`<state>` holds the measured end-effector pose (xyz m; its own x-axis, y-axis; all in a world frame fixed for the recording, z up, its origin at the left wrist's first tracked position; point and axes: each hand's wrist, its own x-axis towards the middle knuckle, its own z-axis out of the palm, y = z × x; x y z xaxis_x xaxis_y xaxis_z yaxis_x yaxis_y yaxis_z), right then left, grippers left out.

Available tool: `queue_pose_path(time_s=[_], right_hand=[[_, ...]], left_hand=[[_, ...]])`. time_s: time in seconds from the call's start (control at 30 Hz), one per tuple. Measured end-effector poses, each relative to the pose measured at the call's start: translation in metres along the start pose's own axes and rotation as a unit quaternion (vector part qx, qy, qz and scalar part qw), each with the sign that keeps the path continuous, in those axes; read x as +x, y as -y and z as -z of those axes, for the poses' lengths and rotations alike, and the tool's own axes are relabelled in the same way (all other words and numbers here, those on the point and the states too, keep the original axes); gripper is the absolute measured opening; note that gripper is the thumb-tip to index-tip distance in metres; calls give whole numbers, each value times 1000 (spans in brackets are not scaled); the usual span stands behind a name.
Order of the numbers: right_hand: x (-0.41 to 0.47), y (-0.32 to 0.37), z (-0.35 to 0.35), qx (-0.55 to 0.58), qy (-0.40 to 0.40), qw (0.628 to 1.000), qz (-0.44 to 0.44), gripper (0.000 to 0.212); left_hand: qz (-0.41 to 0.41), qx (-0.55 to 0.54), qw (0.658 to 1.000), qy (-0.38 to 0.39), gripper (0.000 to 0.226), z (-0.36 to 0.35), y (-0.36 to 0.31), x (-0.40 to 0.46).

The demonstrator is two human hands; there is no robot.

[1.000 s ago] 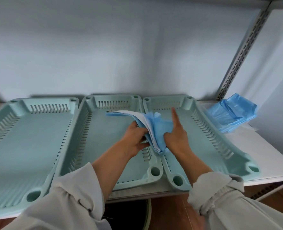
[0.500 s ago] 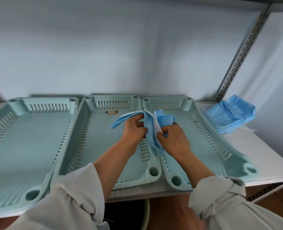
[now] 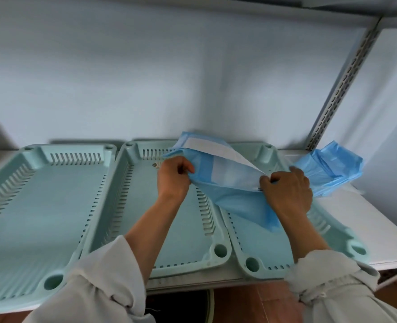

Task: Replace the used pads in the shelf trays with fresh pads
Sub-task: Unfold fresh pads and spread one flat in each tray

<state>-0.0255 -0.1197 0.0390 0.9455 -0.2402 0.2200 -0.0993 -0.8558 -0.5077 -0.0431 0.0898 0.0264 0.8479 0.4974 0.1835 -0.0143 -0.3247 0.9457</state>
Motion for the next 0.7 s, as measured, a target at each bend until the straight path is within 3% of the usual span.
queue_pose_path(time_s=[0.17,0.23,0.33,0.43,0.5,0.57,0.63,0.7], right_hand=[[-11,16,-3,79,107,991,20,30],[-16,24,-7,100,124,986,37,35],[-17,30,-12,142,134,980,44,31],[-20,35,-17,188,167,966,62,26],[-20,37,-19,219,180,957,62,22],[-14,32,-18,274,148,950,26,24],[-1,21,-12,331,79,939,-44,16],[9,3,-5,285,43,954,-85,13]], left_hand=[[68,-41,993,87,45,-3,-4,-6],[83,-31,982,165,57,-6,-2,-10],[61,35,958,278,73,-12,-1,-20],[30,97,937,335,75,-20,0,-24],[-21,172,929,326,70,-20,1,-23],[-73,227,939,247,63,-13,0,-19],[-76,235,955,163,63,-2,-1,-12],[-55,210,969,122,67,7,1,-6]])
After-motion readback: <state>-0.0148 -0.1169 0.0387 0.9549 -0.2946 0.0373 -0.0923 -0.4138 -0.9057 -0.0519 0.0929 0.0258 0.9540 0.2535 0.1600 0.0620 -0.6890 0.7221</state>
